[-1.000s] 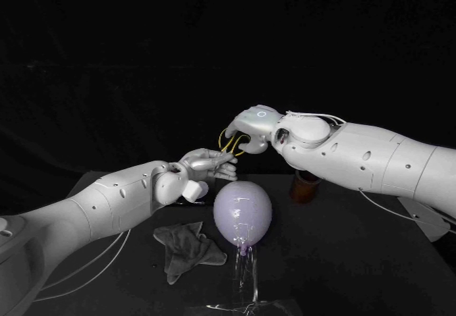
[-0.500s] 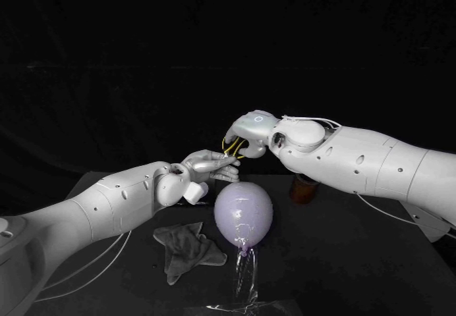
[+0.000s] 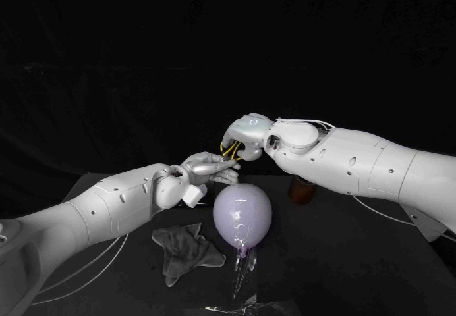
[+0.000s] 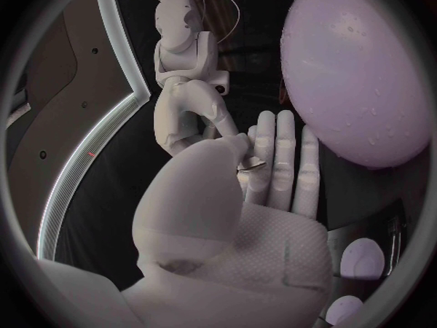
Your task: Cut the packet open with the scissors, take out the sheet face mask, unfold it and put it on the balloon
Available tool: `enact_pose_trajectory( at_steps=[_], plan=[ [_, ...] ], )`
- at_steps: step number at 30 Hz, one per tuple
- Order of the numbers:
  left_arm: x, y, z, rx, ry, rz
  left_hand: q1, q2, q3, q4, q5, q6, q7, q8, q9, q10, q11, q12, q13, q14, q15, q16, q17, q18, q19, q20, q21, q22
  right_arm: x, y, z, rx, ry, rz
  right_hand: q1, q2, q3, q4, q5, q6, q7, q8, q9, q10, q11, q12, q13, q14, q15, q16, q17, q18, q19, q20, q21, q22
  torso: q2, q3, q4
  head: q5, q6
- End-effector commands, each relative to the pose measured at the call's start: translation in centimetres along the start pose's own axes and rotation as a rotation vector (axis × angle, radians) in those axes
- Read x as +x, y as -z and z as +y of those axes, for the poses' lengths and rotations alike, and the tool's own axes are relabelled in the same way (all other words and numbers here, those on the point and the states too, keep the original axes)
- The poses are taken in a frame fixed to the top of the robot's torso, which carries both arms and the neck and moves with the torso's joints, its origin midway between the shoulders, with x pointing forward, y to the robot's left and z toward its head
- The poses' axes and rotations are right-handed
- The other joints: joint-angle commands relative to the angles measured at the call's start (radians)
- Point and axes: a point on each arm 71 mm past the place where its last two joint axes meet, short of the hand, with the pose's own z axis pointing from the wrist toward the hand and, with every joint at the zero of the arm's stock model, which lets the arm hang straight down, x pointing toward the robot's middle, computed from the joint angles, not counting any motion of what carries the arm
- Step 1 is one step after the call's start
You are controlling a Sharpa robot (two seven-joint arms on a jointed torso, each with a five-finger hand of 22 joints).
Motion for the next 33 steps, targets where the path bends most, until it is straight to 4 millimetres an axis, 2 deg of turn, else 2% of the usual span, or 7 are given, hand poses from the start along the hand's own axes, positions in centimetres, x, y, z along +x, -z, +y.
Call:
enact_pose_trajectory(
  at_steps=[1, 7, 14, 16, 26, 32, 33],
  plan=[
    [0.90, -0.26, -0.61, 0.039, -0.011, 0.048, 0.008, 0.000, 0.003, -0.003, 0.003, 0.003, 0.002, 0.003, 0.002, 0.003, 0.003, 0.002, 0.001, -0.001, -0.005, 0.004, 0.001, 0.013, 0.004, -0.002, 0.004, 0.002, 0.72, 0.05, 0.05, -0.009, 0.013, 0.057, -0.004, 0.018, 0.020, 0.006, -0.006, 0.014, 0.007, 0.009, 0.003, 0.035, 0.006, 0.011, 0.002, 0.023, 0.011, -0.001, 0.002, 0.011, 0.010, 0.003, 0.005, 0.011, 0.001, 0.0003, -0.0002, -0.003, -0.002],
    [0.98, -0.12, -0.75, 0.046, -0.022, 0.053, 0.008, 0.000, 0.003, -0.004, 0.003, 0.002, 0.002, 0.003, 0.002, 0.003, 0.003, 0.001, 0.001, -0.001, -0.005, 0.004, 0.002, 0.013, 0.005, -0.001, 0.004, 0.002, 1.00, 0.20, -0.22, -0.005, 0.014, 0.082, -0.011, 0.032, 0.057, 0.023, -0.013, 0.073, 0.021, 0.046, 0.025, 0.127, 0.016, 0.023, 0.004, 0.026, 0.022, 0.012, 0.018, 0.003, 0.035, 0.013, 0.038, 0.053, 0.001, 0.0013, -0.0008, -0.004, -0.003],
    [1.17, 0.05, -0.91, 0.054, -0.032, 0.062, 0.009, -0.001, 0.004, -0.006, 0.003, 0.002, 0.003, 0.004, 0.003, 0.003, 0.003, 0.001, 0.001, -0.002, -0.005, 0.004, 0.002, 0.013, 0.005, -0.001, 0.004, 0.002, 1.31, 0.33, -0.38, -0.006, 0.012, 0.111, -0.004, 0.082, 0.080, 0.044, -0.014, 0.119, 0.026, 0.085, 0.056, 0.211, 0.013, 0.035, 0.007, 0.027, 0.020, 0.020, 0.026, -0.008, 0.067, 0.014, 0.083, 0.105, 0.000, 0.0016, 0.0003, -0.004, -0.002],
    [1.25, 0.06, -0.94, 0.055, -0.033, 0.065, 0.009, -0.001, 0.004, -0.006, 0.003, 0.002, 0.003, 0.004, 0.003, 0.003, 0.003, 0.001, 0.001, -0.002, -0.005, 0.004, 0.002, 0.013, 0.005, -0.001, 0.004, 0.002, 1.37, 0.37, -0.43, -0.004, 0.011, 0.115, -0.001, 0.102, 0.099, 0.051, -0.014, 0.125, 0.023, 0.098, 0.072, 0.245, 0.008, 0.038, 0.007, 0.025, 0.015, 0.020, 0.024, -0.010, 0.074, 0.011, 0.094, 0.118, -0.001, 0.0008, 0.0002, -0.004, -0.003],
    [1.49, 0.14, -1.01, 0.056, -0.039, 0.076, 0.011, -0.001, 0.005, -0.008, 0.003, 0.001, 0.004, 0.004, 0.005, 0.003, 0.003, 0.000, 0.001, -0.002, -0.005, 0.004, 0.003, 0.013, 0.006, -0.001, 0.005, 0.002, 1.27, 0.55, -0.50, -0.001, 0.011, 0.089, -0.014, 0.131, 0.139, 0.073, -0.014, 0.090, 0.010, 0.113, 0.119, 0.358, -0.014, 0.054, 0.018, 0.023, -0.003, 0.023, 0.026, -0.014, 0.082, -0.004, 0.111, 0.141, 0.000, 0.0010, 0.0000, -0.002, 0.000],
    [1.61, 0.15, -1.04, 0.056, -0.042, 0.080, 0.011, -0.001, 0.005, -0.008, 0.003, 0.001, 0.004, 0.004, 0.005, 0.003, 0.003, 0.000, 0.001, -0.002, -0.005, 0.004, 0.003, 0.013, 0.006, -0.001, 0.005, 0.002, 1.36, 0.61, -0.56, 0.013, 0.020, 0.100, -0.045, 0.140, 0.129, 0.089, -0.012, 0.077, 0.002, 0.127, 0.152, 0.497, -0.037, 0.132, 0.075, 0.020, -0.022, 0.022, 0.024, -0.014, 0.079, -0.015, 0.109, 0.144, -0.001, 0.0007, -0.0011, -0.002, -0.002],
    [1.62, 0.15, -1.05, 0.056, -0.043, 0.079, 0.011, -0.001, 0.005, -0.008, 0.003, 0.001, 0.004, 0.004, 0.005, 0.003, 0.003, 0.000, 0.001, -0.002, -0.005, 0.004, 0.003, 0.013, 0.006, -0.001, 0.005, 0.002, 1.41, 0.64, -0.59, 0.017, 0.025, 0.105, -0.063, 0.145, 0.115, 0.095, -0.015, 0.075, -0.017, 0.133, 0.171, 0.500, -0.054, 0.268, 0.156, 0.022, -0.034, 0.028, 0.037, -0.014, 0.084, -0.024, 0.112, 0.150, -0.001, 0.0007, -0.0013, -0.002, -0.002]
  ],
)
